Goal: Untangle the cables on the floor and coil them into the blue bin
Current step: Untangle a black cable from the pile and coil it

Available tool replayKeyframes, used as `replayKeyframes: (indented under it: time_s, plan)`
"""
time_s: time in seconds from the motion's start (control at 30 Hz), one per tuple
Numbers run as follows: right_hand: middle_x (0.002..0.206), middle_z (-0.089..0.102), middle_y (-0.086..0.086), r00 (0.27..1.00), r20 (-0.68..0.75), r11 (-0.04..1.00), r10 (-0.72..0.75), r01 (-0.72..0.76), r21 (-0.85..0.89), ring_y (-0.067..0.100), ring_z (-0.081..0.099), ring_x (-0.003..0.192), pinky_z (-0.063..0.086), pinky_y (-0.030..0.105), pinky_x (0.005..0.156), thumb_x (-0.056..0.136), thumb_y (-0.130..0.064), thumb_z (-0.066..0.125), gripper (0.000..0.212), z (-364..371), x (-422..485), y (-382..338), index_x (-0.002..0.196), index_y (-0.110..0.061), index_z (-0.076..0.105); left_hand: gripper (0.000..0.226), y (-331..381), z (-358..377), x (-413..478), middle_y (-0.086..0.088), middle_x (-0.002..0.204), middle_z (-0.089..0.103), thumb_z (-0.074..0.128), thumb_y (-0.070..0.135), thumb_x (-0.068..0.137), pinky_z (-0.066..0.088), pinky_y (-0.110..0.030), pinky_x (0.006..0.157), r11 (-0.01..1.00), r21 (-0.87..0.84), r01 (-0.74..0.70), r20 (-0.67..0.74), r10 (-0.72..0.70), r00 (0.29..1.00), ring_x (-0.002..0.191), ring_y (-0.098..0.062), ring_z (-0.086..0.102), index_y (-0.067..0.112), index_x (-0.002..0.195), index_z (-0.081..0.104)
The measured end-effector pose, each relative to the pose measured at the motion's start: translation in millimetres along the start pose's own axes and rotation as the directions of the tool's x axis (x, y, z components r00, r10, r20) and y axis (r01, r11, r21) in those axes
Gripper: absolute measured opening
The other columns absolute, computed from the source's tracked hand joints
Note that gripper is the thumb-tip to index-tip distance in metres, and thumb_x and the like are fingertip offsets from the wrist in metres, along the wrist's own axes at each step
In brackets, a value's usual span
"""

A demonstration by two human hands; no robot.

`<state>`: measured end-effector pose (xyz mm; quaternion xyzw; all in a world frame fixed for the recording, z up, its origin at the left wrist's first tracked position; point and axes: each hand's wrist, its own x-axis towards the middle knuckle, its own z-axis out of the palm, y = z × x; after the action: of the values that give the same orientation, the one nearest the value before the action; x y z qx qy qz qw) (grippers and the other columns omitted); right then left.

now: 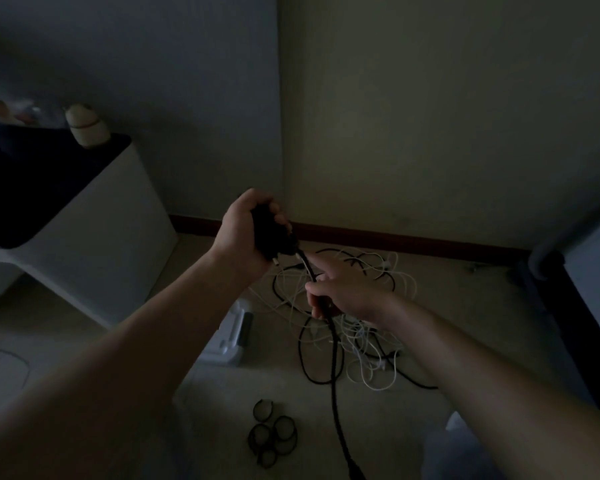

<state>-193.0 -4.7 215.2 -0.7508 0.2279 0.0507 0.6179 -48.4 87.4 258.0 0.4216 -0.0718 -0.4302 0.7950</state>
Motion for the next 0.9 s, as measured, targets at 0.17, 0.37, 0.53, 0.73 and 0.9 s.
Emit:
replayKeyframes:
  time_s: [0.17, 0.37, 0.53, 0.73, 0.9]
  plan:
    - [0.074, 0.058, 0.006, 0.993, 0.105, 0.999, 0.052, -0.052, -0.002, 0.019, 0.061, 0.061, 0.051, 0.032, 0.057, 0.104, -0.020, 0.045, 0.031, 4.1, -8.3, -2.7, 0.133, -0.029, 0.051, 0.011, 2.4, -7.6, 8.5, -0.004, 0.064, 0.055, 0.053, 0.014, 0.091, 0.046, -0.031, 0.054, 0.993, 0.097, -0.071, -0.123, 0.083, 0.989, 0.054, -0.017, 0.055, 0.008, 0.082, 0.051]
    - [0.066, 0.051, -0.003, 0.997, 0.059, 0.997, -0.049, 0.053, -0.064, 0.002, 0.039, 0.043, 0.035, 0.022, 0.045, 0.104, -0.018, 0.047, 0.031, 17.8, -8.6, -4.5, 0.130, -0.032, 0.056, 0.025, 1.6, -9.3, 12.7, -0.007, 0.061, 0.066, 0.056, 0.015, 0.093, 0.047, -0.031, 0.052, 0.904, 0.377, -0.201, -0.220, 0.298, 0.929, 0.058, -0.022, 0.063, 0.008, 0.069, 0.060]
    - [0.057, 0.058, -0.016, 0.993, -0.023, 0.976, -0.119, 0.113, -0.187, -0.004, 0.051, 0.048, 0.039, 0.015, 0.052, 0.100, -0.017, 0.055, 0.021, 10.7, -9.1, -15.4, 0.083, -0.021, 0.067, 0.031, -13.0, -6.2, 9.1, -0.007, 0.059, 0.067, 0.055, 0.010, 0.093, 0.052, -0.031, 0.055, 0.786, 0.563, -0.257, -0.066, 0.353, 0.933, 0.058, -0.021, 0.064, 0.006, 0.063, 0.063]
    - [0.083, 0.074, -0.004, 0.968, -0.099, 0.972, -0.230, 0.225, -0.063, -0.003, 0.065, 0.063, 0.049, 0.014, 0.059, 0.089, -0.004, 0.068, 0.019, 4.6, -12.6, -23.6, 0.103, -0.015, 0.074, 0.036, -34.0, -19.5, 22.4, -0.009, 0.070, 0.070, 0.061, 0.032, 0.083, 0.052, -0.034, 0.061, 0.473, 0.858, -0.199, 0.052, 0.306, 0.951, 0.065, -0.021, 0.067, -0.003, 0.082, 0.065]
    - [0.078, 0.075, 0.006, 0.978, -0.112, 0.982, -0.177, 0.182, 0.042, 0.001, 0.052, 0.044, 0.039, 0.016, 0.044, 0.088, 0.002, 0.067, 0.020, -1.9, -16.0, -27.4, 0.108, -0.002, 0.068, 0.062, -36.2, -23.7, 27.1, -0.008, 0.076, 0.065, 0.057, 0.063, 0.073, 0.049, -0.037, 0.059, 0.310, 0.941, -0.134, 0.054, 0.253, 0.966, 0.068, -0.023, 0.062, 0.002, 0.088, 0.058]
